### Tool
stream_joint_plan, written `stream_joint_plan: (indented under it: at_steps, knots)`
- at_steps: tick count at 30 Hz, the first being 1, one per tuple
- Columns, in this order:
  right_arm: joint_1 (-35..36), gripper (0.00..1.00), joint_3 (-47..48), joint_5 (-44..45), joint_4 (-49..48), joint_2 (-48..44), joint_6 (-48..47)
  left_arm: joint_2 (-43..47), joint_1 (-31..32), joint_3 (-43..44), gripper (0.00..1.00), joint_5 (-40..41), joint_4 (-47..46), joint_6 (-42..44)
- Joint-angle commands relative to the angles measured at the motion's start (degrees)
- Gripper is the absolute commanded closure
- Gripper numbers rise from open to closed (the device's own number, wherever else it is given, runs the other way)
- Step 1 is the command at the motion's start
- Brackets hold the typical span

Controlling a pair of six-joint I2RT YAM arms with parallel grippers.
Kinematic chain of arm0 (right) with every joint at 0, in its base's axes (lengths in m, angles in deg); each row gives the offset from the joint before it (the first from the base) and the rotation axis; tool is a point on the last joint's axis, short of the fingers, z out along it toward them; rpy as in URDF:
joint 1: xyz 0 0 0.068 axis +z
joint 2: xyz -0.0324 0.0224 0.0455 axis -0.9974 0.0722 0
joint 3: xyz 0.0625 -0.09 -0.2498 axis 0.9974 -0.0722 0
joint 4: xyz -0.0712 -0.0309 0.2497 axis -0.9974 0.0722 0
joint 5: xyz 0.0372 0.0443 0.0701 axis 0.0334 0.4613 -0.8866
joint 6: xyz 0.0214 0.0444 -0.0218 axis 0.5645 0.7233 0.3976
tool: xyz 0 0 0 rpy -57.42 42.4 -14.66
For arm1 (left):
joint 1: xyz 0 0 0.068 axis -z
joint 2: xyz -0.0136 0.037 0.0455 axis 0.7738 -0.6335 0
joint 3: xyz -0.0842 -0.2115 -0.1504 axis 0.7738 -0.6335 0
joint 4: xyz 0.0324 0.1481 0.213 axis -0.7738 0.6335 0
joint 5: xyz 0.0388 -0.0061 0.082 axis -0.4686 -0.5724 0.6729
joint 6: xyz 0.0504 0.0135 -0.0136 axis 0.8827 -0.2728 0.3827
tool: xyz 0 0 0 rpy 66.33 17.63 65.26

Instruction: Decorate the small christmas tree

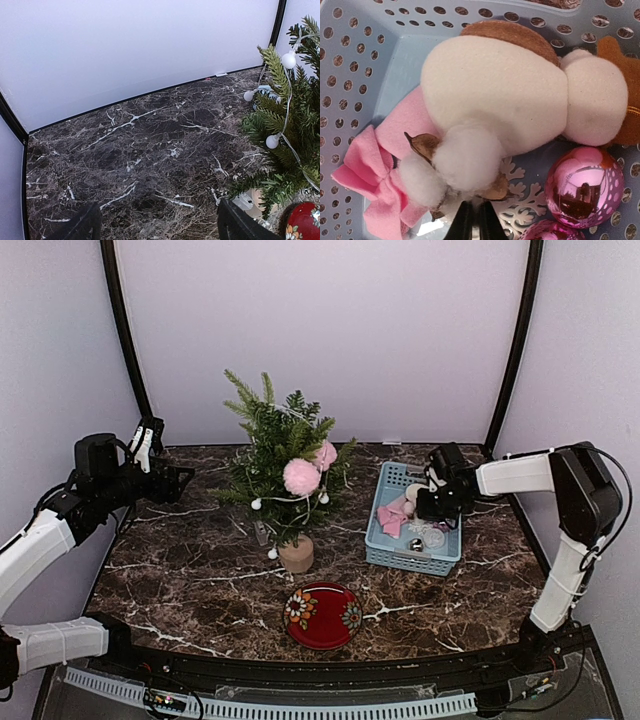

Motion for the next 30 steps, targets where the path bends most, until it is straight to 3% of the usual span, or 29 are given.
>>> stream_joint_plan:
  at_steps: [1, 10, 19, 25, 30]
  knots:
    - [0.01, 0.99, 0.12, 0.94, -2.52, -3.22, 0.16, 0.67, -0.17, -0.29, 0.18, 0.58, -0.75, 0.51]
    - [0.04, 1.0, -0.84, -0.71, 2.15, -18.47, -0.27, 1.32, -0.16, -0.38, 0.18, 0.53, -0.9, 0.47]
    - [1.47, 1.0, 3.32, -14.28, 5.35, -35.03, -0.5, 1.41, -0.17, -0.38, 0.18, -0.4, -1.02, 0.07]
    - [9.05, 1.0, 12.52, -22.06, 3.67, -36.2, 0.34, 1.51, -0.16, -0.38, 0.18, -1.22, -1.1, -0.02]
    - [19.69, 1.0, 21.66, -22.73, 1.15, -31.99, -1.49, 2.11, -0.17, -0.53, 0.18, -1.3, -1.06, 0.07]
